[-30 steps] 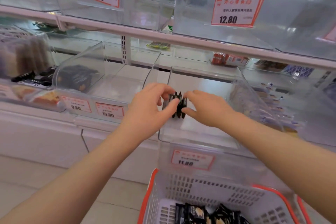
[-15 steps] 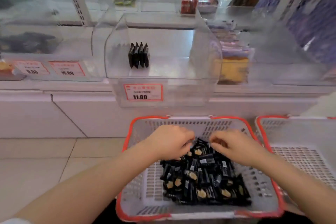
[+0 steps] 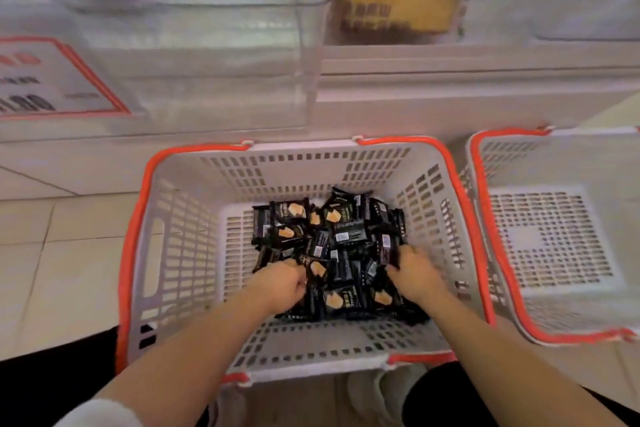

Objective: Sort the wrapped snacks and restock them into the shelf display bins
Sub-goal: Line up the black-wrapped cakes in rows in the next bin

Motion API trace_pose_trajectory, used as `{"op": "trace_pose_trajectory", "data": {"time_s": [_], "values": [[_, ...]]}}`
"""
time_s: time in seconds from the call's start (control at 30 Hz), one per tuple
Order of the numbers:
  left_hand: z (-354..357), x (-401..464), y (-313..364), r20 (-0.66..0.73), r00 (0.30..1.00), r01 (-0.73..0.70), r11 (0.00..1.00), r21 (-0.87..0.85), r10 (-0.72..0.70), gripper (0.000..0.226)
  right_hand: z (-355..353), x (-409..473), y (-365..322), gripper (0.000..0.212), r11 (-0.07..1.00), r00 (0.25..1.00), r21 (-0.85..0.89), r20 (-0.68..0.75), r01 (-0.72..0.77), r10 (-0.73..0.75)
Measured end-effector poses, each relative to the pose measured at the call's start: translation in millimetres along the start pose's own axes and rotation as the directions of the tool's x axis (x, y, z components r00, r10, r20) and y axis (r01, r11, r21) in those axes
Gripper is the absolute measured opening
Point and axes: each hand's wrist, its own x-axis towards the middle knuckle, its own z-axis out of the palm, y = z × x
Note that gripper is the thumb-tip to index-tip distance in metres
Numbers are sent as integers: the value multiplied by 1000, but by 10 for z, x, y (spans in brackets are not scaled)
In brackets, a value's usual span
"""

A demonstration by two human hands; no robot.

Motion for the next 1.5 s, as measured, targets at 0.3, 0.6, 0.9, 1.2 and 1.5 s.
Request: {"op": "trace_pose_trajectory", "data": {"time_s": [0.3, 0.6, 0.9, 1.2, 1.5], "values": [[325, 154, -319, -113, 969, 202, 966, -163, -221, 47, 294, 339, -96, 54, 960, 976, 222, -98, -169, 195], [491, 246, -344, -43, 925, 332, 858, -392, -378, 52, 113, 133, -289, 20, 348, 969, 907, 248, -237, 13], [473, 279, -248, -23, 880, 268, 536, -801, -474, 31, 190, -166, -305, 28, -121, 911, 919, 341, -374, -231], [103, -20, -53, 81, 888, 56, -68, -996, -453, 31, -20, -385, -488, 8, 460, 940, 886, 203, -57, -275], [60, -398, -45, 63, 933, 142, 202, -969, -354, 21, 205, -629, -729, 30, 791, 951, 577, 79, 202, -300]]}}
